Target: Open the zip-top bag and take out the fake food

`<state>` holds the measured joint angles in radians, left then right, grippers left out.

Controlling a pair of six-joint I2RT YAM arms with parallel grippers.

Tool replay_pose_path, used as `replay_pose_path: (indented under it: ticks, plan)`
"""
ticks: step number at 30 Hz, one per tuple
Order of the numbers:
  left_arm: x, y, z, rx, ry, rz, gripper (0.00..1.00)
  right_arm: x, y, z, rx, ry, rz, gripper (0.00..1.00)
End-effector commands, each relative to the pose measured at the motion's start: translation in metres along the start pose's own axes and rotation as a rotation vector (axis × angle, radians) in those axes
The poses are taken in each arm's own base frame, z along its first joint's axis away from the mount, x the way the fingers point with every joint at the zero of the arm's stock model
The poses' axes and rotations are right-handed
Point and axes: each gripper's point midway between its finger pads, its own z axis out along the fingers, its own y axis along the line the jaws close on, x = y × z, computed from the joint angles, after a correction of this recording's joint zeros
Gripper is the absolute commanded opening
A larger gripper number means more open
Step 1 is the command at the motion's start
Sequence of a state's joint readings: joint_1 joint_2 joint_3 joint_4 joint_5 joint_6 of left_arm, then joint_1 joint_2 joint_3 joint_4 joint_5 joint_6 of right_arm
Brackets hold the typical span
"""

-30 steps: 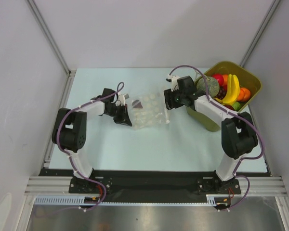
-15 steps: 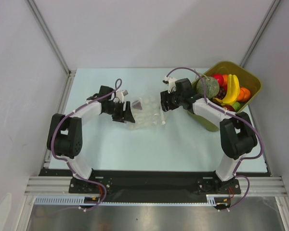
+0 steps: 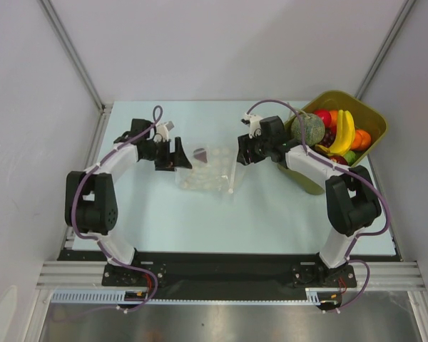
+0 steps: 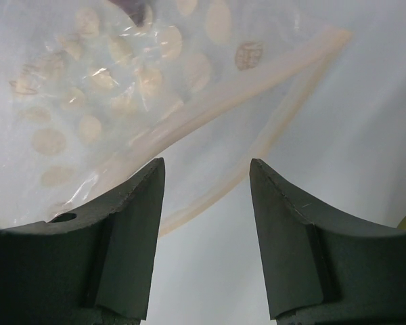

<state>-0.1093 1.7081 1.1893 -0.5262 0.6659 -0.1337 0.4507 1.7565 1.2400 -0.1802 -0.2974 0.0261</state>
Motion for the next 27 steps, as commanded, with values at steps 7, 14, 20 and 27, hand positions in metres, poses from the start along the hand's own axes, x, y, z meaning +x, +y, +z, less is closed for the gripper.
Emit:
replay_pose_path:
  ticks: [7,14,20,27]
  plan:
    - [-0.044,0.004,-0.003,0.013,-0.123,0.001,1.00,-0.008,0.009,-0.004,-0.018,-0.032,-0.008,0.58]
    - [-0.075,0.006,0.009,0.056,-0.199,-0.009,1.00,-0.007,0.017,-0.001,-0.032,-0.032,-0.009,0.58]
    - [-0.102,0.014,0.029,0.055,-0.236,-0.026,0.98,-0.007,0.024,0.002,-0.048,-0.043,0.002,0.58]
    - [-0.112,0.009,0.061,0.011,-0.200,0.014,0.92,-0.010,0.033,0.006,-0.058,-0.054,0.012,0.58]
